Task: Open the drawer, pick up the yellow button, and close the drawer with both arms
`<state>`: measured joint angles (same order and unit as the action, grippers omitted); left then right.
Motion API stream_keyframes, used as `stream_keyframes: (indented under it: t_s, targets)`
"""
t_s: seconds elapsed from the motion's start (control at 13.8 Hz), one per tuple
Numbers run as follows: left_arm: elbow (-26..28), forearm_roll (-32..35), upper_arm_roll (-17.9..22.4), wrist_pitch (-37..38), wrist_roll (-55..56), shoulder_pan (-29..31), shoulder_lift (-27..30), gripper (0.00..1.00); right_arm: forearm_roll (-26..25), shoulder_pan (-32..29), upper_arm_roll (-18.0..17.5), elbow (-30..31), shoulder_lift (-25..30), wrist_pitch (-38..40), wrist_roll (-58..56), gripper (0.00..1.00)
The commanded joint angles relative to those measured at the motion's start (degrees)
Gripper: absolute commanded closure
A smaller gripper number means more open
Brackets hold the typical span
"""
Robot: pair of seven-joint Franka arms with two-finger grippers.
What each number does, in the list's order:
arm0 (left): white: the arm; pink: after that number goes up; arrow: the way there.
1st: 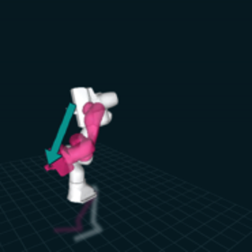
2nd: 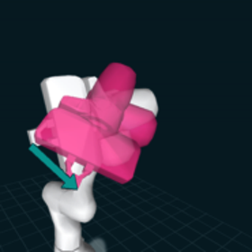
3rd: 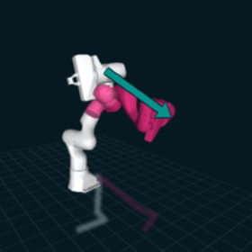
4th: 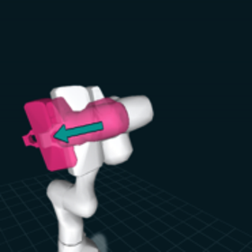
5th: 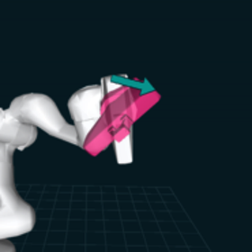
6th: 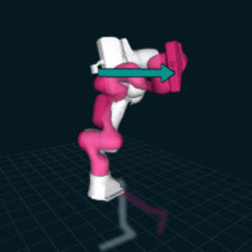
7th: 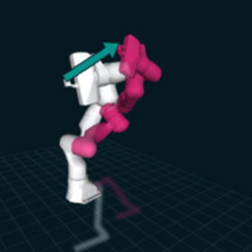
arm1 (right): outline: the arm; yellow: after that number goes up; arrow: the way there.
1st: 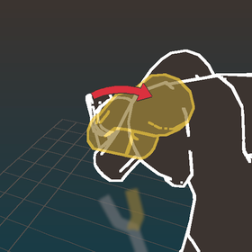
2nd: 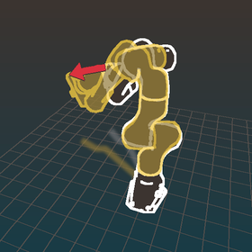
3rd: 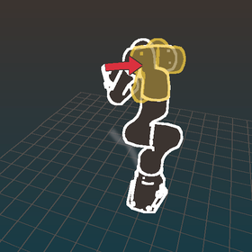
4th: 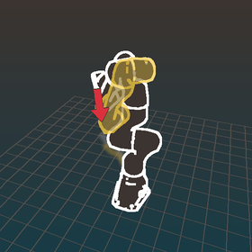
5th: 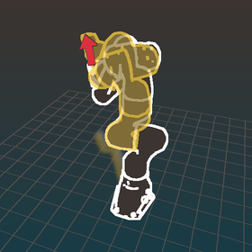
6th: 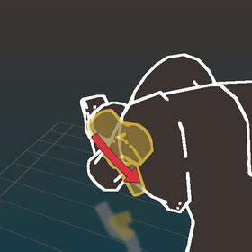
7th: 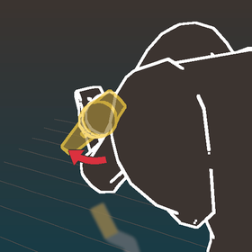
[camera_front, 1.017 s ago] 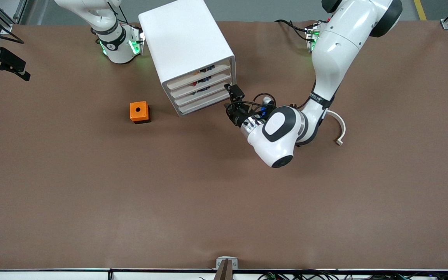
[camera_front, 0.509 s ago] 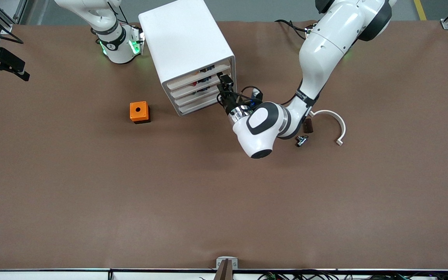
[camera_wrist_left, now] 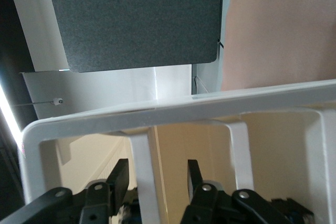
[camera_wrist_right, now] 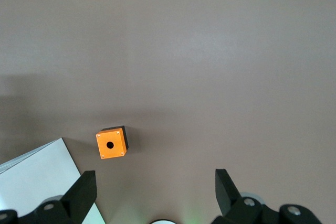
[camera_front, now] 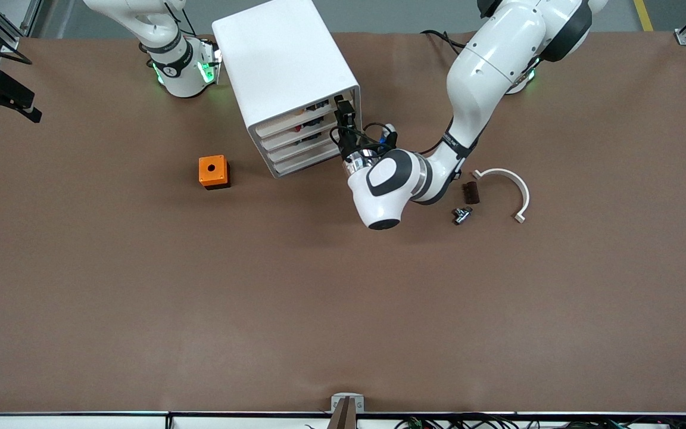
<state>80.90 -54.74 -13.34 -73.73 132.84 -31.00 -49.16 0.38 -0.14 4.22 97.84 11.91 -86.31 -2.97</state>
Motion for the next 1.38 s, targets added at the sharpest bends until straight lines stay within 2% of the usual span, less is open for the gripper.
stream_keyframes:
  t_s: [0.0, 0.15, 0.29, 0.51, 0.65, 0.8, 0.87, 1.09, 1.31]
  targets:
    - [1.54, -0.37, -0.02, 1.39, 0.93, -1.43, 0.91, 0.63, 0.23, -0.65, 0.26, -2.91, -1.27, 0.88, -0.11, 0.00]
    - [1.54, -0.37, -0.37, 1.75, 1.02, -1.78, 1.00, 0.77, -0.20, -0.47, 0.88, -3.18, -4.07, 0.79, -0.02, 0.00]
    - [1.10, -0.37, -0.19, 1.75, 1.19, -1.17, 1.00, 0.85, -0.38, -0.39, 0.80, -3.80, -6.01, 0.44, -0.19, 0.00]
    - [0.93, -0.71, 0.07, 1.75, 3.13, 0.49, 1.00, 0.92, -1.08, -0.65, 0.88, -5.02, -13.47, -0.09, -0.19, 0.00]
    - [0.66, -1.42, 0.16, 1.66, 3.04, 2.16, 0.91, 0.92, -2.66, -0.74, 0.97, -7.21, -18.56, 0.35, -0.28, 0.00]
    - [0.05, -2.82, 0.25, 1.58, 3.04, 3.92, 0.74, 0.92, -3.37, 0.31, 0.80, -8.02, -18.94, 0.61, 0.85, 0.00]
    - [-0.39, -3.09, 0.25, 1.49, 3.04, 4.97, 0.56, 0.92, -2.85, 0.58, 0.53, -8.02, -18.94, 0.70, 3.65, 0.00]
    - [-0.66, -3.71, 0.34, 0.96, 3.04, 7.70, 0.39, 0.91, -0.39, 5.92, 0.44, -7.75, -18.68, 2.55, 23.82, 0.00]
    - [-1.18, -3.79, 0.34, -0.62, 3.04, 10.42, 0.39, 0.90, 0.49, 16.36, 0.44, -7.58, -18.85, 1.76, 47.72, 0.00]
